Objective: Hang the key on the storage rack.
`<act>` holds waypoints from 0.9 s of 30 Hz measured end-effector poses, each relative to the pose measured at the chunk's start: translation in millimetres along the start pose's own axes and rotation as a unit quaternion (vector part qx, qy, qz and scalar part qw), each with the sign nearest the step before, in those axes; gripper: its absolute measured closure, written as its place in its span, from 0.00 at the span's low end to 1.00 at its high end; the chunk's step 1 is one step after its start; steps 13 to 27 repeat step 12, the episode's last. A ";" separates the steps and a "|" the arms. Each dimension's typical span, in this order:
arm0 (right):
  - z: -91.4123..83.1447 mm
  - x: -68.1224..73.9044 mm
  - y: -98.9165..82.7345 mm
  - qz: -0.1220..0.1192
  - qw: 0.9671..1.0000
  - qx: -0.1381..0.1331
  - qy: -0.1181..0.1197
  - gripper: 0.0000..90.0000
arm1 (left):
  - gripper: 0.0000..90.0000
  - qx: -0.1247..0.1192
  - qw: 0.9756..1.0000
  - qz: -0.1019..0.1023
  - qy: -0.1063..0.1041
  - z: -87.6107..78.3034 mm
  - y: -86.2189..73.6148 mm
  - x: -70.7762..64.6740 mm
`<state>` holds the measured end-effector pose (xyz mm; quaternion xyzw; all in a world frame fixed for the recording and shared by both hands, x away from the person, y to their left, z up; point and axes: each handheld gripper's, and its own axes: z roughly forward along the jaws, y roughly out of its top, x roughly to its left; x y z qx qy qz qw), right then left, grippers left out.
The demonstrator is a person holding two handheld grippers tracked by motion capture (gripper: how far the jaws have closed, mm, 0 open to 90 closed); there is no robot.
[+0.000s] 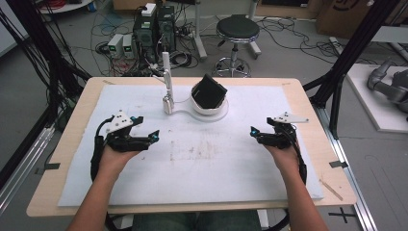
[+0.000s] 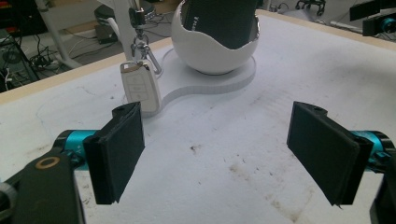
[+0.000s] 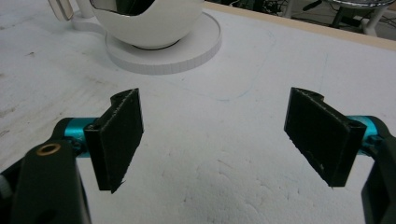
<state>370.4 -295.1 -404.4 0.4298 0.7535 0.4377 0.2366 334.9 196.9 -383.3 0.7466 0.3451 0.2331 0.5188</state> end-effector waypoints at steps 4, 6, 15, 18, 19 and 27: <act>1.5 0.0 -0.3 0.000 1.000 0.003 -0.001 0.22 | 0.21 0.001 1.000 -0.003 0.001 0.0 -0.4 1.4; 1.7 0.8 -0.3 0.000 1.000 0.004 0.000 0.22 | 0.21 0.001 1.000 -0.005 0.001 0.1 -0.4 1.2; 0.6 1.2 0.0 -0.002 1.000 0.002 -0.001 0.22 | 0.21 -0.002 1.000 -0.006 0.000 -0.3 0.0 0.3; 0.6 1.2 0.0 -0.002 1.000 0.002 -0.001 0.22 | 0.21 -0.002 1.000 -0.006 0.000 -0.3 0.0 0.3; 0.6 1.2 0.0 -0.002 1.000 0.002 -0.001 0.22 | 0.21 -0.002 1.000 -0.006 0.000 -0.3 0.0 0.3; 0.6 1.2 0.0 -0.002 1.000 0.002 -0.001 0.22 | 0.21 -0.002 1.000 -0.006 0.000 -0.3 0.0 0.3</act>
